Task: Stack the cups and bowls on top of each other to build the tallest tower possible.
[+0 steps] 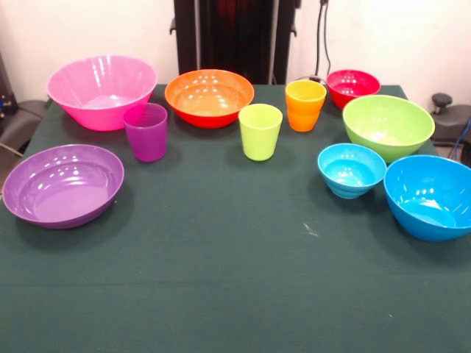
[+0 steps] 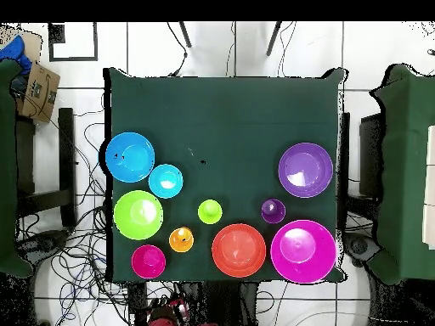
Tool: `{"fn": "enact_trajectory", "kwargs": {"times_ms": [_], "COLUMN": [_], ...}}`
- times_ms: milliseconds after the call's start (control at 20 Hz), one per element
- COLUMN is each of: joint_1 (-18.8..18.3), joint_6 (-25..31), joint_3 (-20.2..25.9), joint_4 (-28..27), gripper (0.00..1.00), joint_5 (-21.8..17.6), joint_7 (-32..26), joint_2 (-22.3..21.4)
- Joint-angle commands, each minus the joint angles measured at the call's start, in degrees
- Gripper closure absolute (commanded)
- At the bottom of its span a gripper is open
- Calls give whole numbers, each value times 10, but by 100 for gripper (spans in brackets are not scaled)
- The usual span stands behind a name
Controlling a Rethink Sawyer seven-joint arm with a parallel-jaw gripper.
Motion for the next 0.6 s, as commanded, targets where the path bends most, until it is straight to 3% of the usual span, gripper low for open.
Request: {"fn": "enact_trajectory", "kwargs": {"times_ms": [50,250,600], "joint_1": [71,75,77], "joint_6": [-233,-295,-324], "joint_3": [-98,-94,-77], "joint_4": [-138,-198,-279], "gripper": [0,0,0], "joint_5": [-41,-30,-9], "joint_7": [120,121,110], "joint_2": [379,485,575]}}
